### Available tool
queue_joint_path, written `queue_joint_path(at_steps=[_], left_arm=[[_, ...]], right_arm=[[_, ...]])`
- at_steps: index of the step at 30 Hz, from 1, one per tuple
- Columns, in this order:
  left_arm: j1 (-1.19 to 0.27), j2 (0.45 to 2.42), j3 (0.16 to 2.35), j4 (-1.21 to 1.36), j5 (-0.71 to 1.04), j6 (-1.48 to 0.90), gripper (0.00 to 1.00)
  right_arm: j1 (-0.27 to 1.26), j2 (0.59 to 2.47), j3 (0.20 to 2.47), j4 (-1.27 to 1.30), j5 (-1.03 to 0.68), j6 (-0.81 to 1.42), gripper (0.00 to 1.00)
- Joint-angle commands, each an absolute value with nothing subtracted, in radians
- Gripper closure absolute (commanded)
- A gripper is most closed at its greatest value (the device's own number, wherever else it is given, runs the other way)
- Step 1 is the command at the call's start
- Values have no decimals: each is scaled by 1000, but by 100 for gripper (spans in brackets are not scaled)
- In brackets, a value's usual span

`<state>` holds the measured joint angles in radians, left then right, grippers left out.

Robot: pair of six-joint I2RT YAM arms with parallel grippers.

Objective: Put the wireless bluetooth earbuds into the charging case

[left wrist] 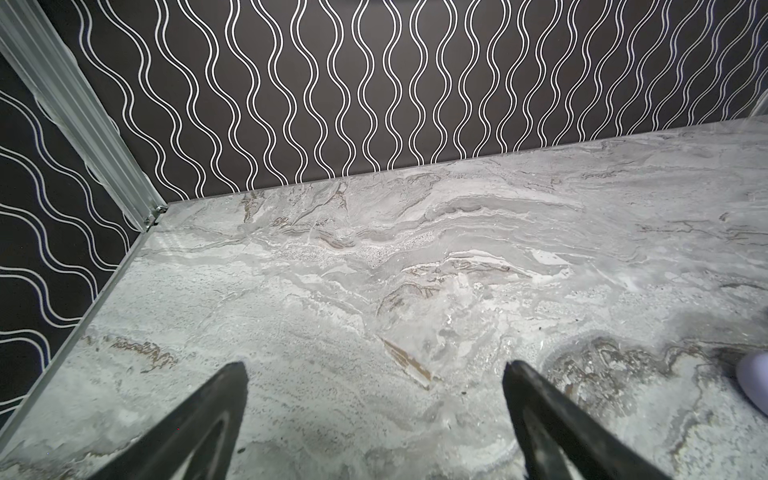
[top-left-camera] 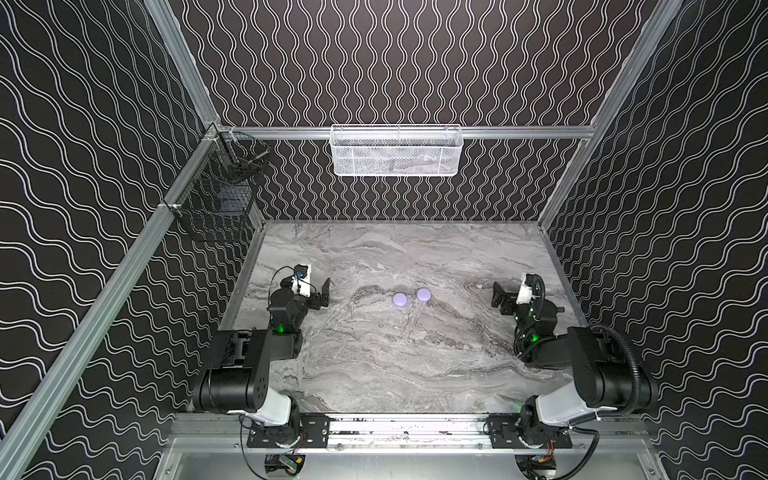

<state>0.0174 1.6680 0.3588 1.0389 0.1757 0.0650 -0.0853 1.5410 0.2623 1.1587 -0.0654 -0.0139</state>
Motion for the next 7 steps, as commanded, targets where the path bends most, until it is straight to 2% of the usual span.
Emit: queue_joint_path(at_steps=[1, 7], left_arm=[[17, 1674, 369, 1040, 179, 94, 1], [16, 1663, 352, 1066, 188, 88, 1]], right_arm=[[-84, 1540, 264, 1176, -74, -8, 0], [-84, 1539, 264, 1177, -74, -8, 0]])
